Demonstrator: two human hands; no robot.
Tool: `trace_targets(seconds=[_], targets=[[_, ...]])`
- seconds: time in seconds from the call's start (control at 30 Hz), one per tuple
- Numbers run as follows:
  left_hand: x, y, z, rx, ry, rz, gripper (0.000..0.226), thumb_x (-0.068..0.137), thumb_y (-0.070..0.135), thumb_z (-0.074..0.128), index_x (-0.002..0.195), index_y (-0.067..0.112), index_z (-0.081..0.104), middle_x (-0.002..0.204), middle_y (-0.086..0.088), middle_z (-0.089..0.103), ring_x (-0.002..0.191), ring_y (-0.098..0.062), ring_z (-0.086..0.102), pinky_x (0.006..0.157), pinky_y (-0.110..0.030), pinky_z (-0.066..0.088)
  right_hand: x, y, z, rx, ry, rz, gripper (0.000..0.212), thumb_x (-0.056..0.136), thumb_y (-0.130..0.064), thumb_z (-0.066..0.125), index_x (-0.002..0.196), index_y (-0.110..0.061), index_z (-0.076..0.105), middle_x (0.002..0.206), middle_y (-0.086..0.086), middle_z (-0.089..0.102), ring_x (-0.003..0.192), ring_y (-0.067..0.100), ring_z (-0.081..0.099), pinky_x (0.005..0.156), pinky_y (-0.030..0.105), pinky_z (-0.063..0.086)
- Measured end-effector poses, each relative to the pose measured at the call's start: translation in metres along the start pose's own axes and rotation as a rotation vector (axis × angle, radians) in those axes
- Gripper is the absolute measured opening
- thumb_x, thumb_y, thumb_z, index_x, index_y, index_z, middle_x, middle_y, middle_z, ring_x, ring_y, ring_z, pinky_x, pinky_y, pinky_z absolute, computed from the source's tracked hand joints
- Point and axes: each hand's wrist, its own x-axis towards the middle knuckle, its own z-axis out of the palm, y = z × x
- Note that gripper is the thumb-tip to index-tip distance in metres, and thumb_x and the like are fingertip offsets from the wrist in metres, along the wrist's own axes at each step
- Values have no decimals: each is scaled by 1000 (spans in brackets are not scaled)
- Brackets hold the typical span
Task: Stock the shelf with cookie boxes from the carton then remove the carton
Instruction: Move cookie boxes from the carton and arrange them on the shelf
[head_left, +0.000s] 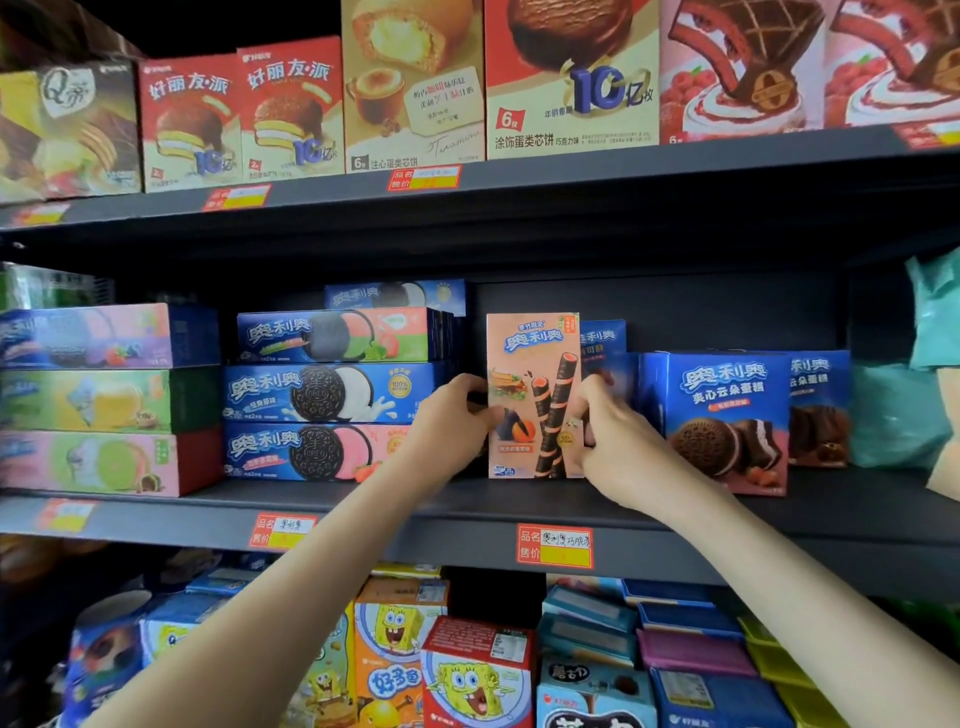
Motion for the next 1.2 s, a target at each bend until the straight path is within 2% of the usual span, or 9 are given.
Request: trace_targets(seconds=[0.23,0.4,0.53,0.6,0.73,0.9,1.0,1.13,1.2], targets=[[5,-5,2,-14,5,0,25,98,14,47,121,15,57,113,-8,67,100,-25,65,84,-44,57,1,-2,-3,-37,-13,-4,30,91,-3,45,111,-23,34,105,-2,39,94,13,45,74,26,39],[11,-6,7,108,24,18,23,96,17,50,118,13,55,113,-9,66,100,-26,64,82,-39,56,3,-2,1,-61,-59,-5,46,91,-2,47,127,-27,34,136,3,38,107,15,46,84,27,45],[17,-3,12,281,4,-8,38,92,15,55,127,8,43,116,-13,60,99,-28,60,79,-35,51,7,-8,6,-164,-187,-8,51,95,-20,52,139,-27,28,142,7,29,128,26,37,98,37,42],[24,-3,15,324,-43,-57,38,91,14,56,126,5,43,117,-12,58,92,-25,57,74,-34,49,10,-12,7,-221,-252,-5,51,96,-24,50,143,-23,29,145,9,27,130,28,36,99,36,40],[34,-3,19,309,-101,-131,34,89,14,58,120,4,49,101,-9,57,89,-25,60,69,-33,50,16,-16,11,-325,-277,-64,49,97,-23,48,144,-22,32,140,6,34,123,27,42,95,37,45],[36,4,19,363,-199,-221,13,94,11,44,101,5,53,78,-5,49,72,-19,48,56,-25,36,17,-15,11,-331,-286,-90,54,97,-15,47,147,-27,30,142,2,36,118,23,47,89,33,48],[39,5,21,323,-210,-261,16,93,6,40,98,5,55,82,-9,49,80,-24,44,63,-30,36,19,-15,9,-323,-339,-78,55,97,-11,44,147,-28,29,142,5,41,119,24,49,88,29,46],[44,-4,26,83,-139,-330,11,85,3,42,86,7,53,91,-15,53,79,-27,46,63,-31,36,20,-14,6,-353,-405,-60,52,98,-7,40,146,-22,31,131,10,50,99,22,53,57,19,37],[44,-8,28,-48,-83,-337,17,79,0,49,94,3,57,97,-18,61,85,-32,57,68,-34,47,20,-15,4,-348,-417,-71,57,97,-7,38,149,-25,24,138,11,45,99,21,51,60,19,40]])
